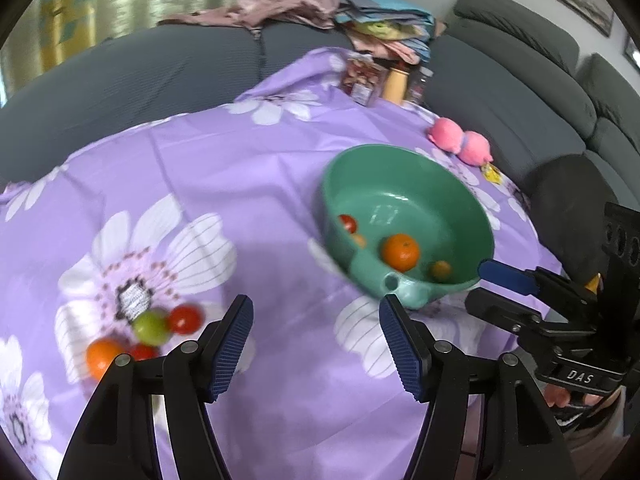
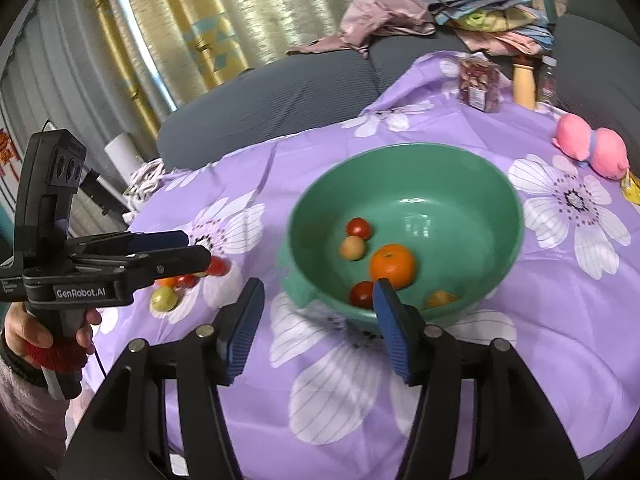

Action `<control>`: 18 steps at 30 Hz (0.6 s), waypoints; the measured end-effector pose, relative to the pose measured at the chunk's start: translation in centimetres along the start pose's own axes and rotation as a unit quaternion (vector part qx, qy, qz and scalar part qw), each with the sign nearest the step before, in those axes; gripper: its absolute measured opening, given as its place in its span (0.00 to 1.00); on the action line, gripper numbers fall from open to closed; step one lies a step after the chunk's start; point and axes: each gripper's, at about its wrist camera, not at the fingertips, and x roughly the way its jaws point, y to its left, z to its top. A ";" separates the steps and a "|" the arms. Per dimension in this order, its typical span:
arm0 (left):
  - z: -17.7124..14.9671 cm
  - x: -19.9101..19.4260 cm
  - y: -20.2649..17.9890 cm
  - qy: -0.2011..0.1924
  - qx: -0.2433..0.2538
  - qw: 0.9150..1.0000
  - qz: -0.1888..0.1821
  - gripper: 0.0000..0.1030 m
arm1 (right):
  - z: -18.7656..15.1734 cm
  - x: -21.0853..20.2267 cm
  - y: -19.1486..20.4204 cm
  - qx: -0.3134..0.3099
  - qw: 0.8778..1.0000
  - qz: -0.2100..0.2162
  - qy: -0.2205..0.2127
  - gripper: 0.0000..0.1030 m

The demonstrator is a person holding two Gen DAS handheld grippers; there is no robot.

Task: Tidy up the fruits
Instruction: 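Move both tools back from the bowl toward the remaining fruit cluster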

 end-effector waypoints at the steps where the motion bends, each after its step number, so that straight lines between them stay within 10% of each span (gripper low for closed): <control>1: -0.2 -0.2 0.3 -0.001 -0.004 1.000 0.003 0.64 | 0.0 0.0 0.4 -0.004 1.000 0.002 0.001 0.57; 18: -3.0 -4.2 4.1 -0.025 -0.060 0.998 -0.007 0.64 | -0.3 -0.2 6.1 -0.055 0.998 0.023 0.018 0.62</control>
